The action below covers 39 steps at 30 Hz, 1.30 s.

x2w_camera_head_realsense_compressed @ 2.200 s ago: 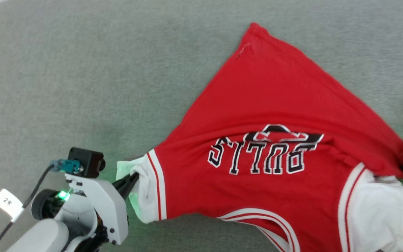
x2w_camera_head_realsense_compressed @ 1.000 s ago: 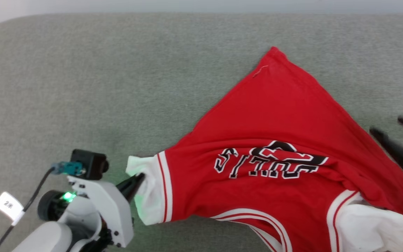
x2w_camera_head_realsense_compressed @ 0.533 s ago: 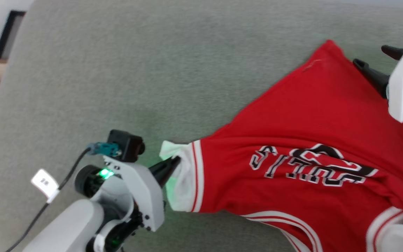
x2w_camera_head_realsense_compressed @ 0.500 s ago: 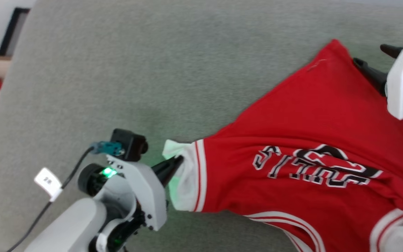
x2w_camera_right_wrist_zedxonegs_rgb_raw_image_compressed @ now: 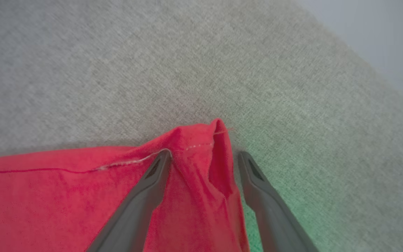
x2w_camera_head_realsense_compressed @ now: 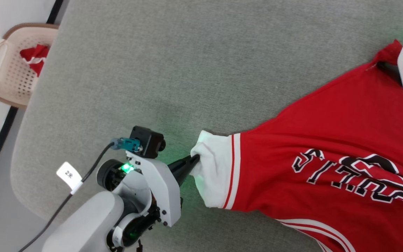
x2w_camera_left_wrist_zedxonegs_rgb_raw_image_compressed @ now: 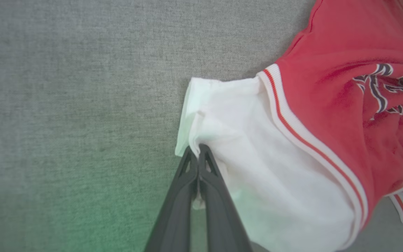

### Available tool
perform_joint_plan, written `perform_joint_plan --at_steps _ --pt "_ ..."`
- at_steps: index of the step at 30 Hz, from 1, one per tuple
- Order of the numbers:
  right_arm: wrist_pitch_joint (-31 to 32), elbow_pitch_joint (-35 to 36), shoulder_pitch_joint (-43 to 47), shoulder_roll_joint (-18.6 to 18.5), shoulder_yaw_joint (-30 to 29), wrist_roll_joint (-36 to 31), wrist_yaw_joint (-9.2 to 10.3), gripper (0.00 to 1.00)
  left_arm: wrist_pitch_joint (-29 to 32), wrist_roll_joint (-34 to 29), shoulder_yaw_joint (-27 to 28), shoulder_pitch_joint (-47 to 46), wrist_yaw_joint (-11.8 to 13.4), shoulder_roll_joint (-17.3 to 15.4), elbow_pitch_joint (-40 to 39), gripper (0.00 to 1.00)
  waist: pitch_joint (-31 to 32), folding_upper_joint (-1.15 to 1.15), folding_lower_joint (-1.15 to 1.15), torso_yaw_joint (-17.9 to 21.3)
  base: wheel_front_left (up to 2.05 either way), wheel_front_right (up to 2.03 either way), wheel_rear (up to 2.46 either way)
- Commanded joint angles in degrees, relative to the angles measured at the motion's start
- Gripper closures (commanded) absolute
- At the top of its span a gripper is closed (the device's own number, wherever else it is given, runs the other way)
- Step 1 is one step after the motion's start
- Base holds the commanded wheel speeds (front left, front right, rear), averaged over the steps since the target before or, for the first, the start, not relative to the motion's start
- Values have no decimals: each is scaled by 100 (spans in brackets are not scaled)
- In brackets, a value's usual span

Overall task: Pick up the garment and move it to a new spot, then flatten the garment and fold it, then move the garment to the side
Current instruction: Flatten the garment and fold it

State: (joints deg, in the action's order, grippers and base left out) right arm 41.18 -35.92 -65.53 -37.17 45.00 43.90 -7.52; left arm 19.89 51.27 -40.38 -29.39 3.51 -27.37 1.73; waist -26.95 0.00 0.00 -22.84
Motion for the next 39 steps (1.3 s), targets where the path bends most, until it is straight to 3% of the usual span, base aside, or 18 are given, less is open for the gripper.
perform_joint_plan --at_steps 1,5,6,8,16,22,28,32,39 --pt "126 -207 305 59 222 49 6 0 -21 0 6 -66 -16 1 8 100 -45 0 0 -76 0 0 0" --pt "630 -549 348 65 572 343 6 0 -43 35 11 -51 -35 -1 77 100 -24 0 0 -69 0 0 0" --pt "848 -663 368 55 634 420 6 100 -44 43 18 -43 -38 -8 90 100 -13 0 0 -58 0 0 0" --pt "1112 -802 324 11 719 416 5 100 -35 55 26 -29 -35 -36 109 100 3 0 0 -26 0 0 0" --pt "673 -1186 -81 175 361 485 9 100 88 3 73 -177 -13 -205 132 100 156 0 0 263 0 0 0" --pt "232 -823 -360 225 262 546 7 100 557 -68 219 -773 9 -566 -3 100 429 0 0 690 0 0 0" --pt "-421 -367 -616 188 134 597 6 100 1367 -146 362 -1930 -33 -837 206 100 765 0 0 1153 0 0 0" --pt "-800 -103 -785 116 162 466 6 100 1715 -258 400 -2828 -198 -804 647 100 983 0 0 1397 0 0 0" --pt "-1409 382 -1169 153 160 315 6 100 1720 -654 469 -4321 -466 -651 1661 100 1312 0 0 1785 0 0 0"
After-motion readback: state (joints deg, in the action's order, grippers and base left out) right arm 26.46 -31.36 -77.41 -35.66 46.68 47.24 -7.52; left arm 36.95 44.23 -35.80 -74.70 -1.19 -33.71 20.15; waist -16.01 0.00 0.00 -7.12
